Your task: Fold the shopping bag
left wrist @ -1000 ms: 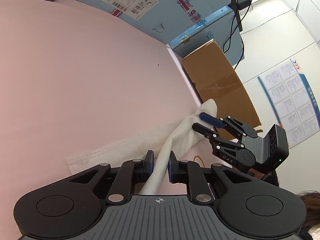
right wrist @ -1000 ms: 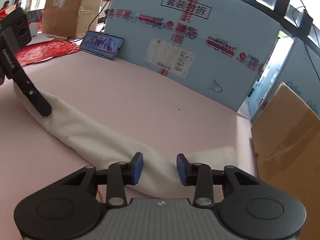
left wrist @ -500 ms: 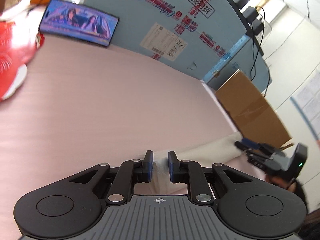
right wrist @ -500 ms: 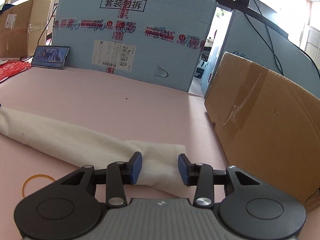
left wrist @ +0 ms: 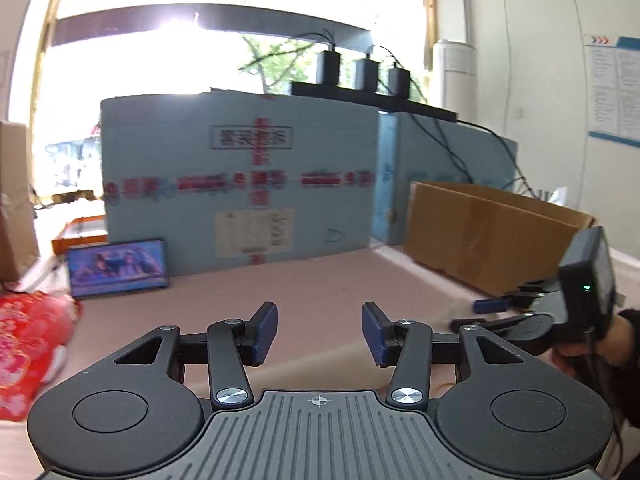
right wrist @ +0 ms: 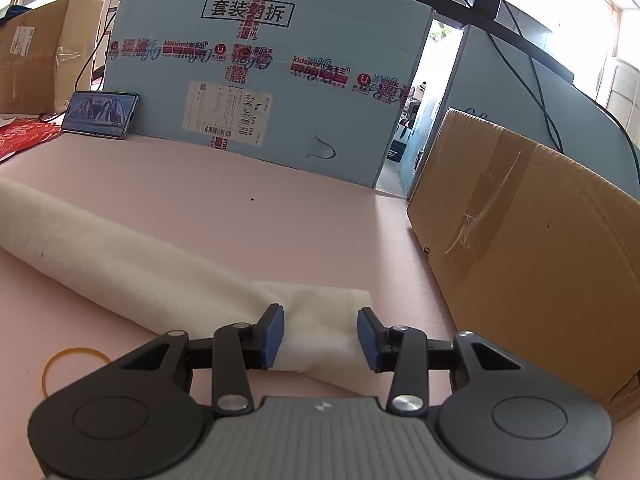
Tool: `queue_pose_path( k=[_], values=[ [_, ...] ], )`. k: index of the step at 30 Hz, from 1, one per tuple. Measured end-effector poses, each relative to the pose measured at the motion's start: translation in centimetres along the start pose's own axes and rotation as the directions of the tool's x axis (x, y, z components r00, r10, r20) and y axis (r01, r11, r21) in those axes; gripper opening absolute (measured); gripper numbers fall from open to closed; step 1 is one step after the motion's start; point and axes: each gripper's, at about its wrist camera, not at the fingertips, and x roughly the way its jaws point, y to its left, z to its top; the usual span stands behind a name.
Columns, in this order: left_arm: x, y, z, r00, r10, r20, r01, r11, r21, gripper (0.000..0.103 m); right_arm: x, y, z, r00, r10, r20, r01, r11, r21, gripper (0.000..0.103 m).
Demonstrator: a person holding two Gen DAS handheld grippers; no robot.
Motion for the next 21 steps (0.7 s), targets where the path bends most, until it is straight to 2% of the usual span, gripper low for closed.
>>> queue_pose_path(
  k=[1, 5, 9, 14, 21],
  values=[
    [1.1, -0.7, -0.2, 0.999, -0.017, -0.027, 0.017, 1.000, 0.003, 0.035, 0.0, -0.1, 0.0, 1.000, 0.004, 0.000, -0.004, 1.000, 0.006, 0.043],
    [4.6, -2.2, -1.1, 0.993, -0.001, -0.121, 0.003, 1.000, 0.011, 0.033, 0.0, -0.2, 0.0, 1.000, 0.013, 0.001, -0.013, 1.000, 0.020, 0.043],
    [6.8, -2.1, -2.2, 0.975, 0.025, -0.220, -0.024, 1.000, 0.006, 0.033, 0.1, -0.4, -0.1, 1.000, 0.022, 0.002, -0.022, 0.999, 0.033, 0.043],
    [7.0, -2.9, -2.9, 0.970, 0.058, -0.234, -0.044, 0.997, 0.065, 0.033, 0.1, -0.6, -0.2, 0.999, 0.038, 0.001, -0.038, 0.998, 0.058, 0.045],
    [7.0, -3.7, -3.4, 0.969, 0.061, -0.240, -0.035, 0.993, 0.111, 0.045, 0.4, -2.3, -0.1, 0.998, 0.058, -0.023, -0.055, 0.992, 0.116, 0.060]
  ],
)
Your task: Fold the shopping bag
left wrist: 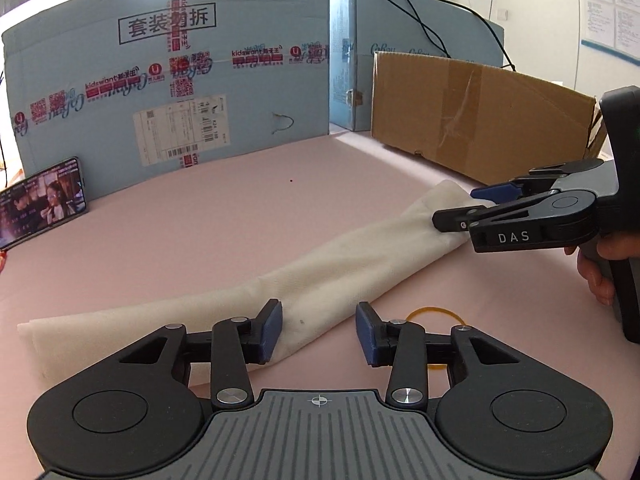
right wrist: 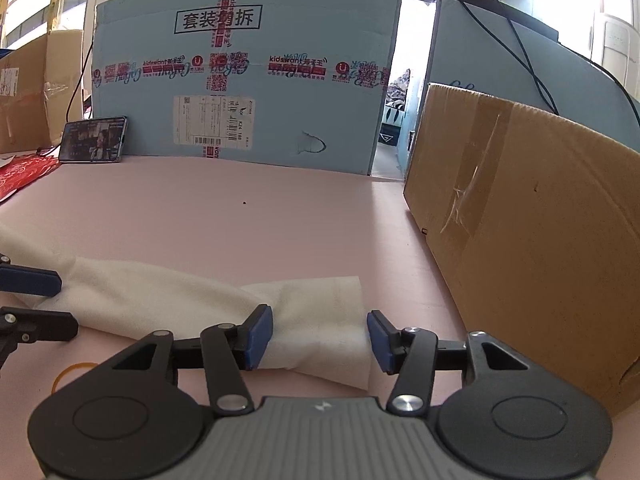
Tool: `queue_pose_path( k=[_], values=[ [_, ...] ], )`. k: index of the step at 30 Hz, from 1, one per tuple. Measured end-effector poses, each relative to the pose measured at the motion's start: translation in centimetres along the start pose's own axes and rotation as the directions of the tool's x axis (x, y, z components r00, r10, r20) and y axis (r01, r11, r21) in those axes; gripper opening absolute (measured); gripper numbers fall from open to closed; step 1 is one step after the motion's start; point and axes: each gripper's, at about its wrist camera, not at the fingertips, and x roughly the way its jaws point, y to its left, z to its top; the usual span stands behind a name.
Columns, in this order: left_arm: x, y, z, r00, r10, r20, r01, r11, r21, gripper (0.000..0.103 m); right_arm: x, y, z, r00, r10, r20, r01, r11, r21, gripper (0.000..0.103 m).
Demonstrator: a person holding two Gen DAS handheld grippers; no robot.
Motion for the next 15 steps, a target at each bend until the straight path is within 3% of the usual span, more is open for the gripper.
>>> queue_pose_path(
  k=[5, 12, 15],
  values=[
    [0.2, -0.4, 0.0, 1.000, -0.005, -0.003, 0.005, 1.000, 0.024, 0.051, -0.3, -0.2, 0.1, 1.000, -0.001, -0.007, 0.001, 1.000, 0.004, 0.061],
    [0.2, -0.2, 0.0, 0.999, -0.033, -0.002, 0.033, 0.999, 0.017, 0.059, -4.3, -3.3, -0.3, 0.996, 0.064, 0.057, -0.074, 0.978, 0.193, 0.063],
    [0.2, 0.0, 0.0, 0.999, -0.046, 0.001, 0.046, 0.999, 0.008, 0.061, -5.9, -4.7, -1.2, 0.993, 0.097, 0.068, -0.113, 0.948, 0.299, 0.065]
  ],
)
